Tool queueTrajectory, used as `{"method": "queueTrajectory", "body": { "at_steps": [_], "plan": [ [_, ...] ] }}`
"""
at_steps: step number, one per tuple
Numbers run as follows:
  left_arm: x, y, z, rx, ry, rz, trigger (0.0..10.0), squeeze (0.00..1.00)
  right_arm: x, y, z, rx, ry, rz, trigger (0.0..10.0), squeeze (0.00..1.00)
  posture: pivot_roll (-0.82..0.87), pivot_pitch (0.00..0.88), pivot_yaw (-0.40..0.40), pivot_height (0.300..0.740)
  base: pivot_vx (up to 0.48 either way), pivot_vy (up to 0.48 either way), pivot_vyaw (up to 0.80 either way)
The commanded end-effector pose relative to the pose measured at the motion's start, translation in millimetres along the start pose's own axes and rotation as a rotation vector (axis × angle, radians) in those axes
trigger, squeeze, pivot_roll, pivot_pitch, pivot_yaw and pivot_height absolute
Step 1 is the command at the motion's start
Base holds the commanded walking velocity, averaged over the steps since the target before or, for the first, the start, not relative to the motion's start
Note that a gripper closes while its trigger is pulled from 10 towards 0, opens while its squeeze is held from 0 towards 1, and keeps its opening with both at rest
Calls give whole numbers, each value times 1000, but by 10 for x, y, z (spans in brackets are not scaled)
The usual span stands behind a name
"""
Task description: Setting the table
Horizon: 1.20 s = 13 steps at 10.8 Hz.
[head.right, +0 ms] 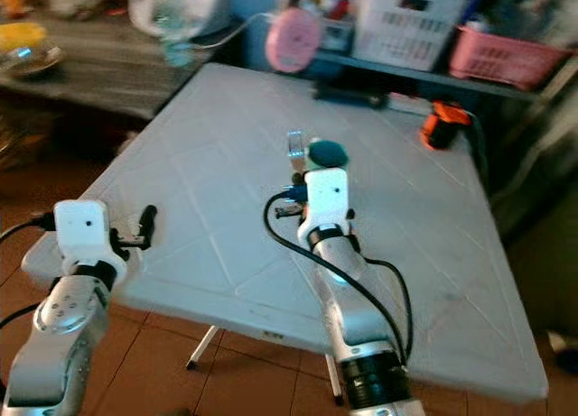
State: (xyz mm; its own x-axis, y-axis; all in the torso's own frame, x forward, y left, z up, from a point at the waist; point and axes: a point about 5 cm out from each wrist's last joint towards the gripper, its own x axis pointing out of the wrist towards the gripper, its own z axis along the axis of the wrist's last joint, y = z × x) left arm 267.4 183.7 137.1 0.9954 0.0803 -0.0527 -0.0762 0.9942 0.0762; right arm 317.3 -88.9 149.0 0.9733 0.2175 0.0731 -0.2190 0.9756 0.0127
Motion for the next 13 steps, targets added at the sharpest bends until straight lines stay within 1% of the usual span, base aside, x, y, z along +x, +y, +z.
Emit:
{"method": "queueTrajectory", "body": {
  "at_steps": [1, 2, 8, 9, 11, 13],
  "plan": [
    [22, 16, 34, 6, -16, 3, 10000, 0, -3, -2, 9, 12, -8, -8, 10000, 0, 195, 1, -85, 740, 0, 480, -769],
    [25, 21, 39, 7, -17, 0, 10000, 0, -13, -2, -1, 15, -7, -11, 10000, 0, 194, 6, -81, 740, 0, 480, -656],
    [21, 13, 52, 19, -27, -5, 10000, 0, -28, 7, 11, 10, -21, -20, 10000, 0, 201, 17, -76, 740, 0, 480, 0],
    [9, 25, 52, 35, -40, 13, 10000, 0, -18, 10, 16, 8, -26, -18, 10000, 0, 206, 15, -78, 740, 0, 480, 0],
    [4, 53, 62, 39, -49, 48, 10000, 0, -11, 14, 20, 11, -30, -16, 10000, 0, 214, 13, -83, 740, 0, 480, 0],
    [10, 120, 70, 42, -58, 80, 10000, 0, -13, 19, 24, 4, -37, -12, 10000, 0, 218, 14, -88, 740, 0, 480, 0]
  ]
}}
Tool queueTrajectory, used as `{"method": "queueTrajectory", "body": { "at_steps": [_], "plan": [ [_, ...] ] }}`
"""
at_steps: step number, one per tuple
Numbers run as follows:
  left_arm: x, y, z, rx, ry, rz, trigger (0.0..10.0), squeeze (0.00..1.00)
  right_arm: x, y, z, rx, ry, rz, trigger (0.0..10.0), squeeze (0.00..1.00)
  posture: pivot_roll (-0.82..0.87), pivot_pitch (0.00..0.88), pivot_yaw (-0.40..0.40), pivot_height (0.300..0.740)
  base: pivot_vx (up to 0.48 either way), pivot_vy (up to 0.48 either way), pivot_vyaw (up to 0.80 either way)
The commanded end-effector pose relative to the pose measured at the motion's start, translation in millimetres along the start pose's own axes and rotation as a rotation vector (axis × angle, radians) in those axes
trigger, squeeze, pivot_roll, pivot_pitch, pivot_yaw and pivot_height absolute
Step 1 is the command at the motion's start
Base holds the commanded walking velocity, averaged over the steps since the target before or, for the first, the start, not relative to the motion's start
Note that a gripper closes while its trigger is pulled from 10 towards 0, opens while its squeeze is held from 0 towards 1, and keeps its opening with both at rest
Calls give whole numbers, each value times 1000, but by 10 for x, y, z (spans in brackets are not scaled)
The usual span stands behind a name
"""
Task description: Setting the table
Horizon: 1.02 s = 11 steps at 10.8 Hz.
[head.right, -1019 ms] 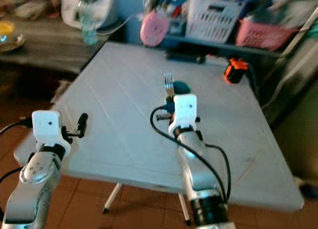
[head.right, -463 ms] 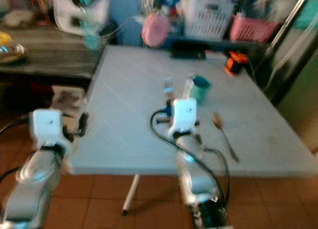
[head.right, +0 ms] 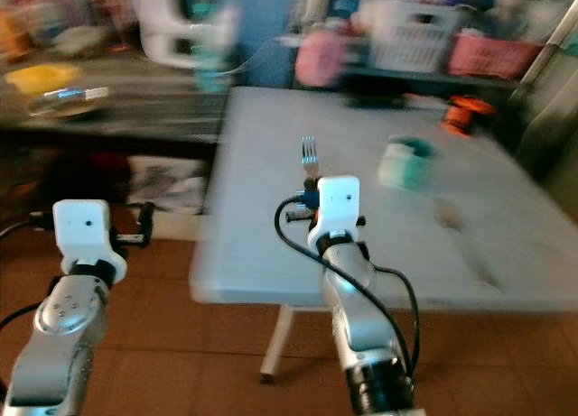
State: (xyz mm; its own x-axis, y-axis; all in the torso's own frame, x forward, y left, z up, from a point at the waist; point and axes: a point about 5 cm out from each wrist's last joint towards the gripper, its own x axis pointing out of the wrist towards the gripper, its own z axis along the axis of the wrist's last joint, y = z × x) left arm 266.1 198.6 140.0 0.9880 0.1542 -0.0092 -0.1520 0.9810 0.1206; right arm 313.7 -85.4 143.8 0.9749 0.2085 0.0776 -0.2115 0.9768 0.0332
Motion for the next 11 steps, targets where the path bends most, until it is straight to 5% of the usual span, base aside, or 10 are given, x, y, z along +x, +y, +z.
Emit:
{"method": "queueTrajectory", "body": {
  "at_steps": [1, 11],
  "plan": [
    [15, -20, 46, 4, -24, 4, 10000, 0, 18, -18, 76, -21, -37, 1, 10000, 0, 218, 13, -89, 740, 0, 480, 0],
    [32, 10, 6, 42, -53, 53, 10000, 0, 12, -79, 70, -33, -52, -15, 10000, 0, 216, 0, -84, 740, 0, 480, 0]
  ]
}}
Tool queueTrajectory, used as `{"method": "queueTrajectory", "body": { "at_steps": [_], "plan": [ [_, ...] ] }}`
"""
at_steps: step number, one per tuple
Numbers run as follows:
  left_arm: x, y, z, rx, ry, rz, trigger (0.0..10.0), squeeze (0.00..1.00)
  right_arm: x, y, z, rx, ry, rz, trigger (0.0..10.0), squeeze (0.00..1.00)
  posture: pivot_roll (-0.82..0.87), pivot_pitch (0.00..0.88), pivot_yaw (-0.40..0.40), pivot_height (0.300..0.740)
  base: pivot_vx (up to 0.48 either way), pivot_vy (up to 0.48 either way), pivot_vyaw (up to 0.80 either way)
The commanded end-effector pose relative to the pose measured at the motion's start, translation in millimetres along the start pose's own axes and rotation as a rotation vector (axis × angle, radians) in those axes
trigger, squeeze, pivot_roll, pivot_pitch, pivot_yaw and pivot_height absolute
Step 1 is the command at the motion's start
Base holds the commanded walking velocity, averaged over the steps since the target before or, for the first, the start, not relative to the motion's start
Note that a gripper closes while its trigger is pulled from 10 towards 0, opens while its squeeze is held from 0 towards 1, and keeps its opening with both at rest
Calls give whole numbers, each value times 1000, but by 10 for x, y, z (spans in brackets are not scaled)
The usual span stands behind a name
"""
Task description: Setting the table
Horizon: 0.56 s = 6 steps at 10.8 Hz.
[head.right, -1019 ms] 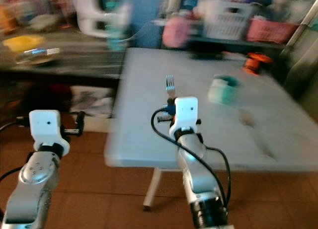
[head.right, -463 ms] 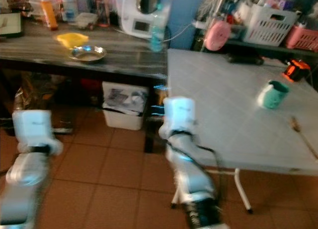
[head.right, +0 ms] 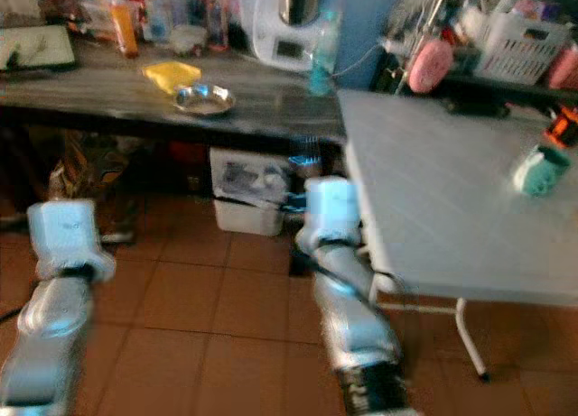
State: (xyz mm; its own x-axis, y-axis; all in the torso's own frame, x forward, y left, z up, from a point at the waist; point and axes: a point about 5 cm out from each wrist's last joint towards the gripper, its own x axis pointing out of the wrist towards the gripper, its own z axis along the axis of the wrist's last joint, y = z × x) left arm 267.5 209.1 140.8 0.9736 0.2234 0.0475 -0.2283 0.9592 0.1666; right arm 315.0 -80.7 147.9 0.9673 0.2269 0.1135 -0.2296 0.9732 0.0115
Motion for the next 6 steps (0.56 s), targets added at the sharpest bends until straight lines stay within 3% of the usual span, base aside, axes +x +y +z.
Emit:
{"method": "queueTrajectory", "body": {
  "at_steps": [1, 4, 6],
  "plan": [
    [2, -94, 16, -6, -7, -24, 10000, 0, -10, -125, 38, -16, -18, -35, 10000, 0, 213, 0, -87, 740, 0, 480, 0],
    [5, -100, 1, 3, -23, -15, 10000, 0, -22, -205, 86, -37, -38, -60, 10000, 0, 212, 0, -88, 740, 0, 480, 0],
    [1, -96, 31, 26, -53, -14, 10000, 0, -77, -342, 49, -54, -29, -112, 10000, 0, 212, 0, -81, 740, 0, 0, 0]
  ]
}}
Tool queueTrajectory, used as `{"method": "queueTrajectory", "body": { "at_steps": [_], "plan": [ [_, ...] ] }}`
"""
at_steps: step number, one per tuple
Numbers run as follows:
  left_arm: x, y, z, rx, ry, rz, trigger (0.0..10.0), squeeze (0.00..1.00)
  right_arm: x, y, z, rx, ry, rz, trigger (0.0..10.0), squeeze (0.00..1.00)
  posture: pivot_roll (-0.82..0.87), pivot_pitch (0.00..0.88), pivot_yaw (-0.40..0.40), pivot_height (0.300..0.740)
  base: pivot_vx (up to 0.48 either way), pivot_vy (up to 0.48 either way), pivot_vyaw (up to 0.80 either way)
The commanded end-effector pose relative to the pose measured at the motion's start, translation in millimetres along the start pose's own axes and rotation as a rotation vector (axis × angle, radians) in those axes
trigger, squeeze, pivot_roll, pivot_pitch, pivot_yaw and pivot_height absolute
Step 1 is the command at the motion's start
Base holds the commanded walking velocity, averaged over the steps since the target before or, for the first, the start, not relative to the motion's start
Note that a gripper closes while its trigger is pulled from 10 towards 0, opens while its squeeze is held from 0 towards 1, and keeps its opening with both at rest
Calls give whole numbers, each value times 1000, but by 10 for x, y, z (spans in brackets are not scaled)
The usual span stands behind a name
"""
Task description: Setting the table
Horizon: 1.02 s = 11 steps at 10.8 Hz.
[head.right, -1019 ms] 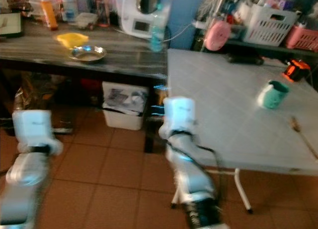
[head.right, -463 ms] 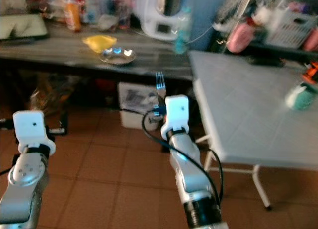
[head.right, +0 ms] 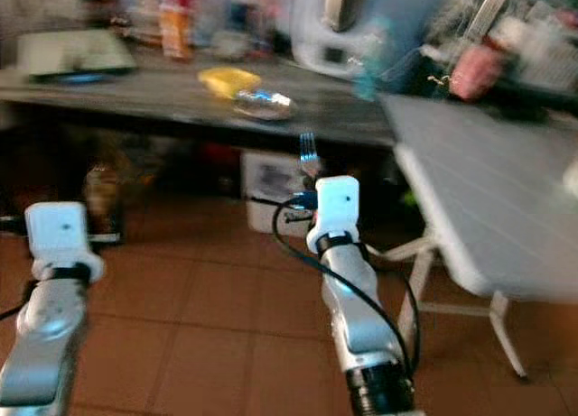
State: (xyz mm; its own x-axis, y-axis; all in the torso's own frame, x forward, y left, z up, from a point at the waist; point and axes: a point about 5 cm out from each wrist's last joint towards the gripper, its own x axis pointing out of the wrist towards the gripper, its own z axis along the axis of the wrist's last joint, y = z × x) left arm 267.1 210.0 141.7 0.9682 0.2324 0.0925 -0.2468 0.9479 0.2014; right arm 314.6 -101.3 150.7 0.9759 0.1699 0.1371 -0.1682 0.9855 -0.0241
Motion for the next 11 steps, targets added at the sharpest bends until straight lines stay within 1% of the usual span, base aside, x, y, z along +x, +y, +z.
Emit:
{"method": "queueTrajectory", "body": {
  "at_steps": [1, 3, 6, 8, 11],
  "plan": [
    [3, -114, 30, -14, -12, -34, 10000, 0, -40, -186, -21, -15, 4, -70, 10000, 0, 209, 0, -77, 740, 0, 0, 0],
    [27, -164, 32, -7, -16, -58, 10000, 0, -59, -220, -25, -35, 1, -77, 10000, 0, 197, 0, -61, 740, 0, 0, 0],
    [85, -214, 59, -4, -33, -79, 10000, 0, -64, -197, -16, -36, -6, -89, 10000, 0, 191, 0, -48, 740, 0, 0, 800],
    [84, -226, 51, -7, -29, -77, 10000, 0, -50, -202, -18, -39, -5, -89, 10000, 0, 196, 0, -52, 740, 0, 0, 800],
    [41, -286, 41, -3, -31, -92, 10000, 0, -32, -197, -12, -42, -7, -82, 10000, 0, 201, 0, -58, 740, 0, 0, 800]
  ]
}}
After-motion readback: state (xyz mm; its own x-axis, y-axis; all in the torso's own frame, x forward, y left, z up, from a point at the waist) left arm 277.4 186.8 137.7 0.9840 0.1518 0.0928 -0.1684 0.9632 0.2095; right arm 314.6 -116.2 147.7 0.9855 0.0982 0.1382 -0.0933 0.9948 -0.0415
